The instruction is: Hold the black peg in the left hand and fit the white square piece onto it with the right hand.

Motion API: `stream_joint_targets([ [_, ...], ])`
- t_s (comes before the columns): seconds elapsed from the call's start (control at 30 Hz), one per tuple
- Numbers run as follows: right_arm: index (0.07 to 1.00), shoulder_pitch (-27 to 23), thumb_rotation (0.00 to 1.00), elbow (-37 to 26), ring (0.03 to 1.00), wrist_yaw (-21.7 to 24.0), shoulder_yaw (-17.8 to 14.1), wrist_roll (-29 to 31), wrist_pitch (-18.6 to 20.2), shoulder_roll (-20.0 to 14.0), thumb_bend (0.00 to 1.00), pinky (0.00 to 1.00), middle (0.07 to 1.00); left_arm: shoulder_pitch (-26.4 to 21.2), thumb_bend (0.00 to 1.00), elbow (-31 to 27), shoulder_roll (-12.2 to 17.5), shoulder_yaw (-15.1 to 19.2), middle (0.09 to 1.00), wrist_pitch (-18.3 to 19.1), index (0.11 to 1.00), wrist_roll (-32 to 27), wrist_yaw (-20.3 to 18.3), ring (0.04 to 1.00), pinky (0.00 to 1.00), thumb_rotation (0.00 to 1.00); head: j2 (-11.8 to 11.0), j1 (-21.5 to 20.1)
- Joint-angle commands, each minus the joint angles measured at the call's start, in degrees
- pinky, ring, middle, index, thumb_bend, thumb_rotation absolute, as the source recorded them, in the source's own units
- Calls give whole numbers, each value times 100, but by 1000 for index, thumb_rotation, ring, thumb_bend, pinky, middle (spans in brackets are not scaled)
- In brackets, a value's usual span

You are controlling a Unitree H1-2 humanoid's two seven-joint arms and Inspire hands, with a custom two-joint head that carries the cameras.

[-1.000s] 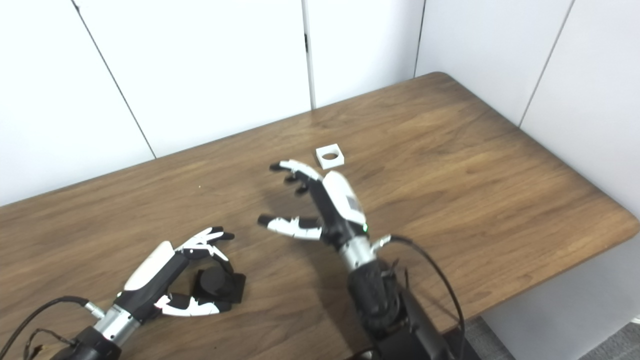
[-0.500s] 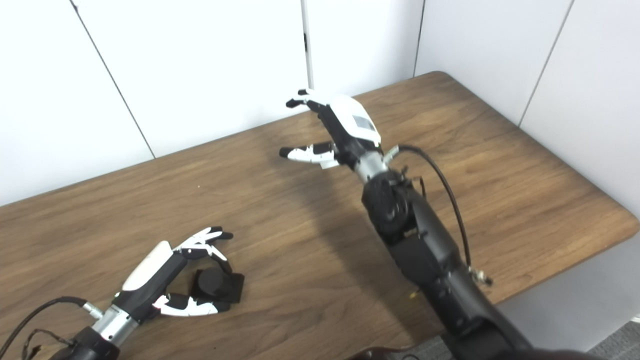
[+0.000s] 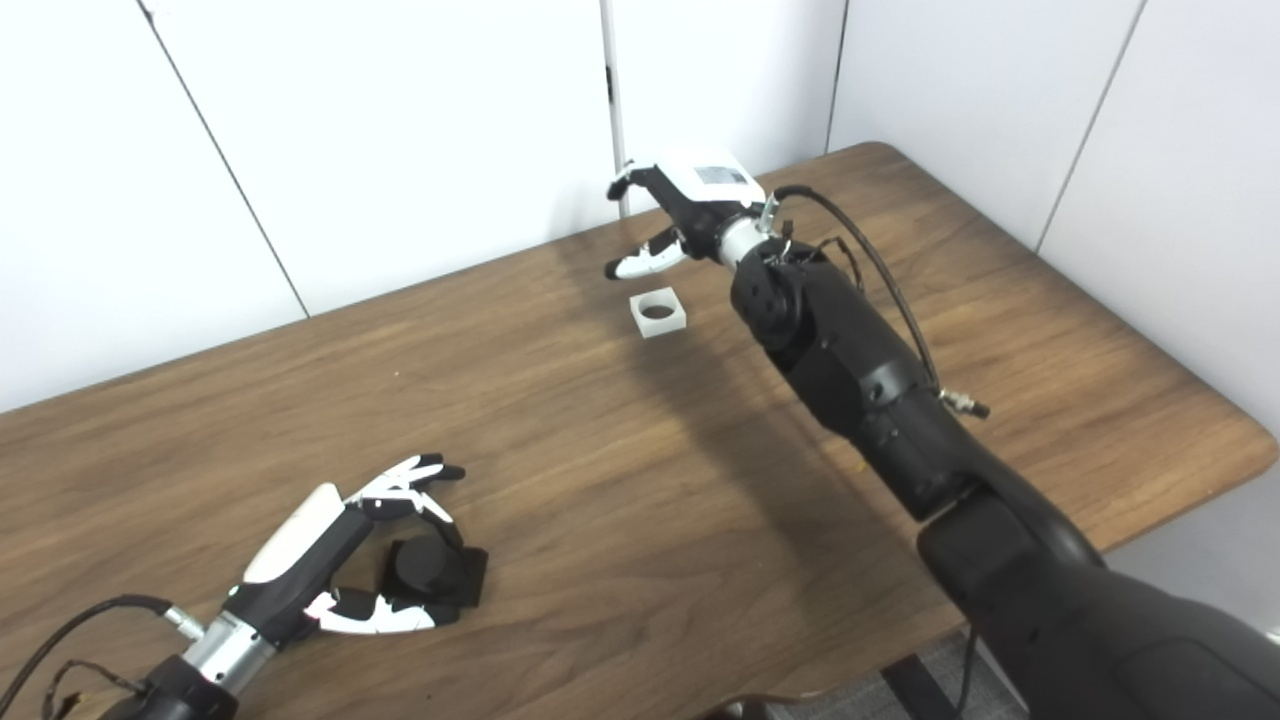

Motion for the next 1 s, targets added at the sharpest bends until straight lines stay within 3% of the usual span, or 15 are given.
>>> stream_joint_targets([
  [0.0, 775, -456, 508, 7, 868, 112, 80, -93, -152, -268, 645, 744, 905, 143, 522, 177, 262, -73, 873, 134, 489, 284, -331, 945, 868, 58, 28, 25],
  [0.13, 796, -563, 731, 100, 910, 460, 245, -76, -64, -421, 704, 822, 931, 166, 523, 195, 264, -82, 873, 146, 489, 300, -322, 943, 869, 58, 48, 40],
  [0.27, 836, -721, 823, 219, 977, 1121, 420, 32, 0, -616, 898, 932, 977, 198, 522, 113, 281, -77, 876, 197, 489, 292, -351, 948, 875, 58, 58, 59],
  [0.4, 854, -828, 793, 146, 999, 1780, 533, 163, 88, -760, 989, 991, 998, 197, 522, 108, 284, -70, 876, 196, 489, 296, -347, 948, 870, 58, 82, 71],
  [0.53, 850, -868, 742, 86, 1000, 2202, 559, 264, 96, -845, 1000, 1000, 1000, 198, 522, 130, 271, -67, 880, 215, 490, 282, -352, 953, 888, 58, 90, 95],
  [0.97, 840, -681, 664, -9, 1000, 2468, 569, 339, 159, -864, 1000, 1000, 1000, 227, 522, 109, 258, -72, 880, 241, 490, 344, -317, 953, 894, 58, 127, 130],
])
